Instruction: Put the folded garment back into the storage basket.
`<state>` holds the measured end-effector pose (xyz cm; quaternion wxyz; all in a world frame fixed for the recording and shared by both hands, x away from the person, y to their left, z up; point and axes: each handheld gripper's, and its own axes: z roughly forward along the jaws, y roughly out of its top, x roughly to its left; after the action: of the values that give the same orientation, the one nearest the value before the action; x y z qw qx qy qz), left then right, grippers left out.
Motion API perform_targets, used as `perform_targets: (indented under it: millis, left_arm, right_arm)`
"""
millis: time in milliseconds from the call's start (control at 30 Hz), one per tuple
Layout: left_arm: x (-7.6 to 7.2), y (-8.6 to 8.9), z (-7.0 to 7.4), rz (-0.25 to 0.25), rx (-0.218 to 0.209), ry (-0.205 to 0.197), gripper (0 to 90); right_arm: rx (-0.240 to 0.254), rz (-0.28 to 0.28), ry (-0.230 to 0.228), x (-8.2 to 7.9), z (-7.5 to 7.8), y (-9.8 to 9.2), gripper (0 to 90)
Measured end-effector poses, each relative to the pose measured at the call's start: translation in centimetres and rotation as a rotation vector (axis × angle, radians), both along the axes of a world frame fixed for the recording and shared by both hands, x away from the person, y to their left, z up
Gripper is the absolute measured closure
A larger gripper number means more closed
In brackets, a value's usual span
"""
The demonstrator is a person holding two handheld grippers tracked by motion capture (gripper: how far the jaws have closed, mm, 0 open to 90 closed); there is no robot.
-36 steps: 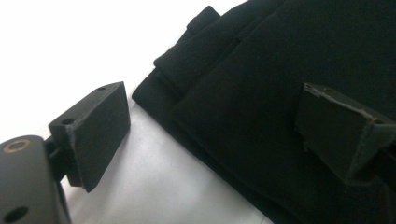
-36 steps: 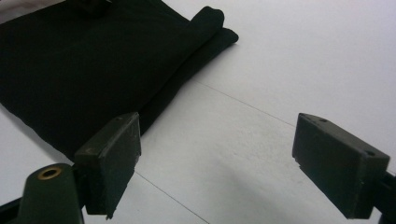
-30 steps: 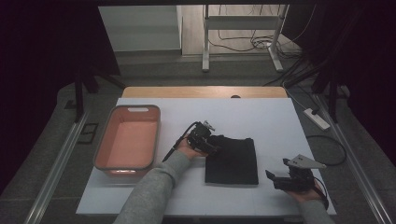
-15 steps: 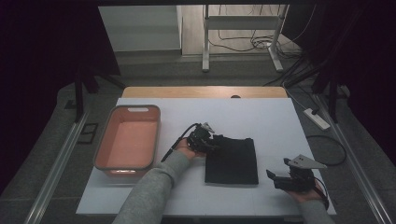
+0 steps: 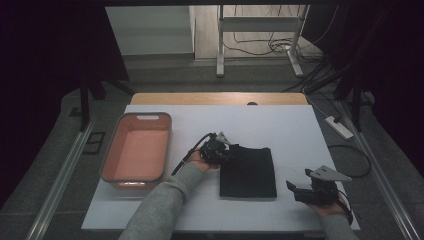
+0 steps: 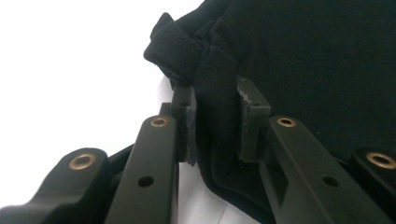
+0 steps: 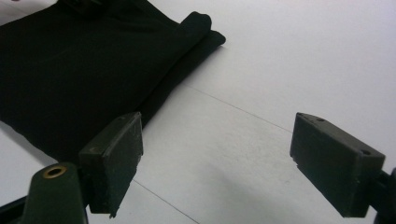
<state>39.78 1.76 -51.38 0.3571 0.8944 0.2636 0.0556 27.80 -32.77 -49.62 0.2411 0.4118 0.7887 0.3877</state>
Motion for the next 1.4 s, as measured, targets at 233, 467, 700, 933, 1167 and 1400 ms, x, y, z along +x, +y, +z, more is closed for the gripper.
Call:
perform_targets:
  millis: [233,467,700,933,1167,1400]
  left_arm:
    - [-0.6,0.4,1.0,0.000,-0.036,-0.015,73.1]
    - [-1.5,0.9,2.5,-0.005,-0.071,-0.024,73.1]
    - [-2.0,1.2,3.2,-0.012,-0.107,-0.023,73.2]
    - [-2.5,1.4,4.0,-0.021,-0.135,-0.024,73.2]
    - [-3.0,1.5,4.6,-0.036,-0.151,-0.031,73.3]
    - [-3.4,1.7,5.1,-0.039,-0.170,-0.038,73.4]
  right_arm:
    - [-0.003,-0.001,0.000,0.0,0.0,0.0,17.9]
    - [-0.005,-0.003,0.001,0.0,0.0,0.0,18.0]
    - [-0.009,-0.005,0.002,0.0,-0.1,0.1,18.1]
    - [-0.008,-0.008,0.003,0.0,-0.1,0.0,18.1]
    - [-0.008,-0.006,0.001,0.0,-0.1,0.0,18.1]
    - [-0.007,-0.009,0.001,0.0,-0.1,0.0,18.1]
